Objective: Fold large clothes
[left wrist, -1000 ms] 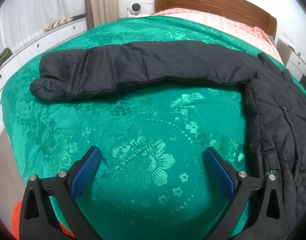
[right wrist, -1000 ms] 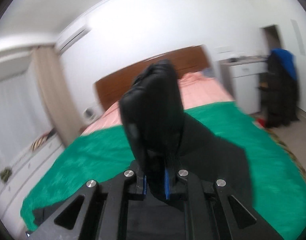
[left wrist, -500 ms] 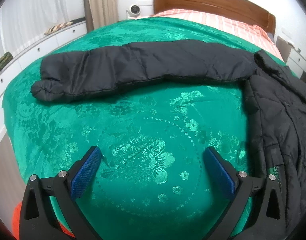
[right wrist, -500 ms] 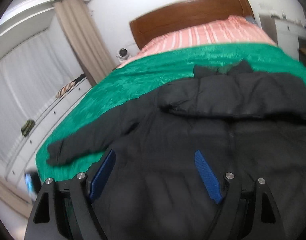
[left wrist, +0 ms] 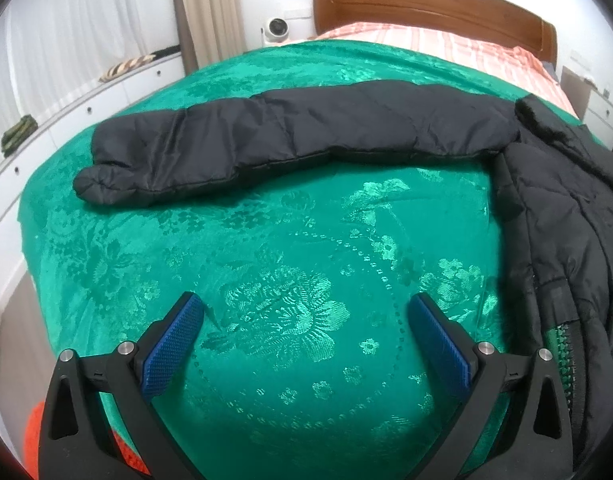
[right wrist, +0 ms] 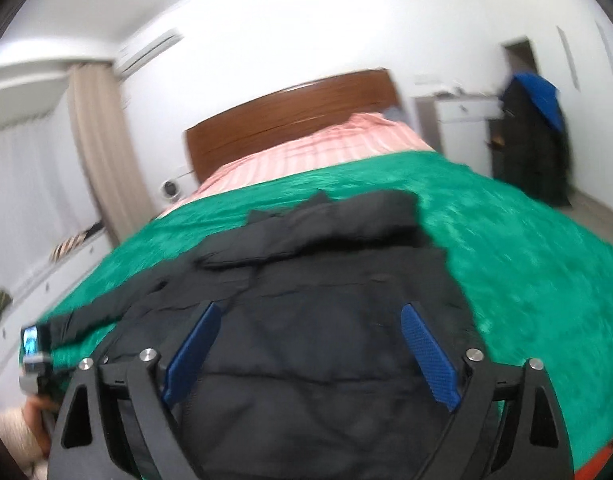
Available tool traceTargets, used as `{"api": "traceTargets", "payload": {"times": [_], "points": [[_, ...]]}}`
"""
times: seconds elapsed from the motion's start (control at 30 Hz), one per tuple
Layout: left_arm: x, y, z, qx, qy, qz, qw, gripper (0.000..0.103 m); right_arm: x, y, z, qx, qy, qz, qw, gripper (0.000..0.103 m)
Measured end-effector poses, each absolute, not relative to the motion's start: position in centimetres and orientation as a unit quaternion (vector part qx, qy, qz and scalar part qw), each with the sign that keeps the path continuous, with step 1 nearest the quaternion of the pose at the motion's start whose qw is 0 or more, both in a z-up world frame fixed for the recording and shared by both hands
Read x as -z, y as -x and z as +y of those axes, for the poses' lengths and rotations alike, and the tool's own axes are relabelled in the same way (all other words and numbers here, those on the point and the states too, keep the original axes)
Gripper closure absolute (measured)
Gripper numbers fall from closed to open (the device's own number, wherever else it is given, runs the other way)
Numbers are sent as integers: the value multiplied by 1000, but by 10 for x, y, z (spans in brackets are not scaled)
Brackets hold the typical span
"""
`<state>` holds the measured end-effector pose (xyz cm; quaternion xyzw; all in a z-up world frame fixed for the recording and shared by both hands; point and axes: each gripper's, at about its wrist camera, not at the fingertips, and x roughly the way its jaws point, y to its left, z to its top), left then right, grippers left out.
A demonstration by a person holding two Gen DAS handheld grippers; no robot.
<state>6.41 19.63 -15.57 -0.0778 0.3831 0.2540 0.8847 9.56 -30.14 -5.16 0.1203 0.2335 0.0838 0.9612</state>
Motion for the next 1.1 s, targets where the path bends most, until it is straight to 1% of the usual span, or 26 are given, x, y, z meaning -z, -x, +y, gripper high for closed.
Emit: {"api": "traceTargets", "payload": {"times": [0.03,0.13,0.17,0.3,0.4,0.53,0.6,0.7,0.77,0.8,0.87,0.9,1.0,1.1], "points": [[156,-64,196,-255,76,382,885,0,57,-99,-307,-76,-131,246,957,9],[157,-64,194,-256,73,381,885,0,107,-126,-328,-49,-193,351,915,8],[157,-63,193,-256,73,381,885,0,122,-129,-334,-49,-211,370,904,9],[157,-59,191,-257,71,378,887,0,110,-123,-328,-41,-184,352,917,9],[157,-59,191,-257,71,378,887,0,88,-107,-327,-29,-183,297,937,9],[158,-58,191,-257,71,377,887,0,42,-83,-312,-45,-139,203,968,9],[158,-58,192,-258,71,376,887,0,35,-77,-299,-65,-125,183,973,8],[158,-58,192,-258,71,376,887,0,41,-85,-285,-90,-111,202,969,8],[158,-58,192,-258,71,376,887,0,61,-95,-283,-85,-116,242,959,8],[158,-58,192,-258,71,376,887,0,75,-103,-286,-79,-125,275,950,8],[158,-58,192,-258,71,376,887,0,98,-113,-298,-55,-149,327,931,8],[158,-58,192,-258,71,376,887,0,106,-116,-306,-46,-168,341,924,8],[158,-58,192,-258,71,376,887,0,105,-113,-324,-20,-191,329,925,8],[157,-59,192,-260,70,375,887,0,91,-104,-326,4,-172,293,941,8]]}}
